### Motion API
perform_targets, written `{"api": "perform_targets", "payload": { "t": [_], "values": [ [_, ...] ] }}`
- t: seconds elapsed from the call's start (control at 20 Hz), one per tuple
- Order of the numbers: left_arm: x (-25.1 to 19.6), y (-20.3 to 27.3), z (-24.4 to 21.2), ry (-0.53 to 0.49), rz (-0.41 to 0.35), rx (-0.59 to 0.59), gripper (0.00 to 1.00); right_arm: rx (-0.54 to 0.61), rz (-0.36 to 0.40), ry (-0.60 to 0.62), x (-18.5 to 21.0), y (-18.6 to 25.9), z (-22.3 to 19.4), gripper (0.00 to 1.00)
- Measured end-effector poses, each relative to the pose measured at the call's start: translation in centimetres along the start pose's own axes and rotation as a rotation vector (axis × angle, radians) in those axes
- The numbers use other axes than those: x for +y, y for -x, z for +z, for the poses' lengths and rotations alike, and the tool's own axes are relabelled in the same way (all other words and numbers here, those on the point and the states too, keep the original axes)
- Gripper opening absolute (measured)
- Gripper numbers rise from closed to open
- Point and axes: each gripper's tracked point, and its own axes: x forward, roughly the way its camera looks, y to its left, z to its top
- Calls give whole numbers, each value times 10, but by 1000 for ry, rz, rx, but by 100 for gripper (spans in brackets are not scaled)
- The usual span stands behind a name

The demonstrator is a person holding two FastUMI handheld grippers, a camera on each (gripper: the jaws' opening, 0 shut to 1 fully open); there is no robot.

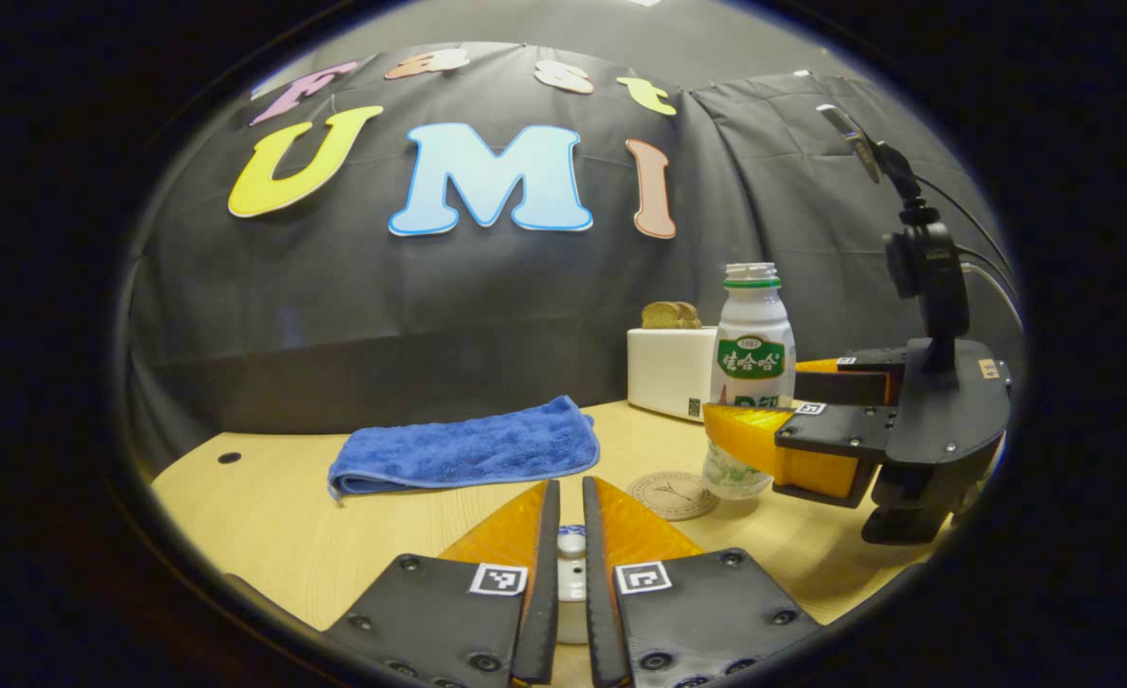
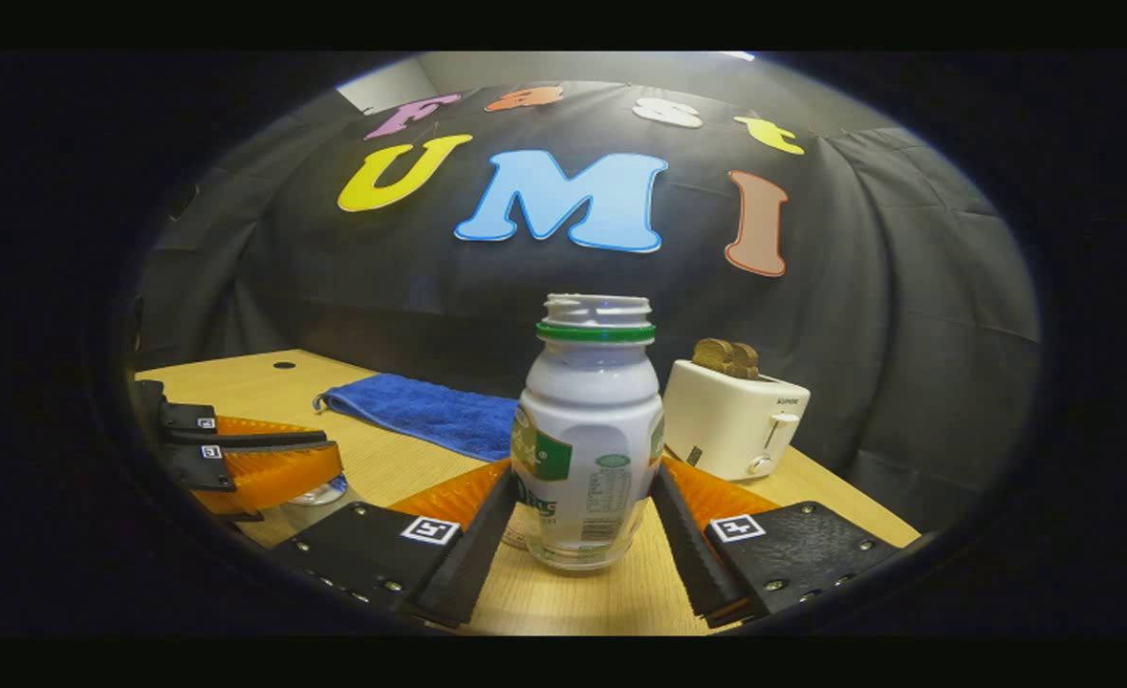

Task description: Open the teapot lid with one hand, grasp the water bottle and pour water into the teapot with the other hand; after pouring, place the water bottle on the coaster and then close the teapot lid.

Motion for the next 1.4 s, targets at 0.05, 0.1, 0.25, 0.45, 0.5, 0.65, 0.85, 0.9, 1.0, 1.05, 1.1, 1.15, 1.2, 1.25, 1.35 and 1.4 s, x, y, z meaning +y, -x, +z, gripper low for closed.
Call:
{"api": "perform_targets", "payload": {
  "t": [0.05, 0.1, 0.25, 0.45, 0.5, 0.65, 0.85, 0.9, 1.0, 1.05, 1.1, 1.15, 1.2, 1.25, 1.35, 1.4],
  "values": [
    [1, 1, 1, -1, 4, -4, 17, -1, 0, -1, 0, 0, 0, 80],
    [3, 1, 3, -3, 10, -9, 20, -1, 1, 0, 0, 0, 0, 80],
    [20, 8, 18, 11, 50, -50, 20, 4, 8, -11, 1, -2, -2, 81],
    [39, 13, 23, 40, 95, -68, 19, 2, 28, -45, 4, -4, -3, 80],
    [43, 13, 22, 46, 104, -70, 19, 2, 32, -54, 5, -5, -3, 80],
    [55, 15, 18, 72, 130, -63, 26, 11, 39, -86, 2, -8, -6, 80],
    [72, 16, 17, 83, 166, -56, 25, 24, 60, -157, -1, -12, -6, 80],
    [75, 16, 16, 86, 174, -56, 25, 25, 62, -166, -1, -14, -5, 80],
    [83, 18, 15, 92, 190, -54, 25, 25, 64, -160, -3, -19, -5, 80],
    [86, 19, 15, 95, 200, -52, 25, 27, 62, -153, -4, -22, -5, 80],
    [91, 20, 14, 96, 209, -51, 25, 31, 63, -150, -5, -25, -6, 80],
    [94, 20, 15, 101, 214, -51, 25, 36, 66, -152, -4, -28, -6, 80],
    [96, 21, 16, 108, 216, -53, 25, 43, 71, -155, -2, -31, -7, 80],
    [97, 22, 15, 118, 218, -55, 25, 49, 75, -159, -1, -35, -6, 80],
    [101, 22, 15, 129, 222, -56, 25, 61, 90, -163, 2, -42, -5, 80],
    [102, 22, 14, 131, 225, -54, 25, 65, 95, -167, 4, -45, -4, 80]
  ]
}}
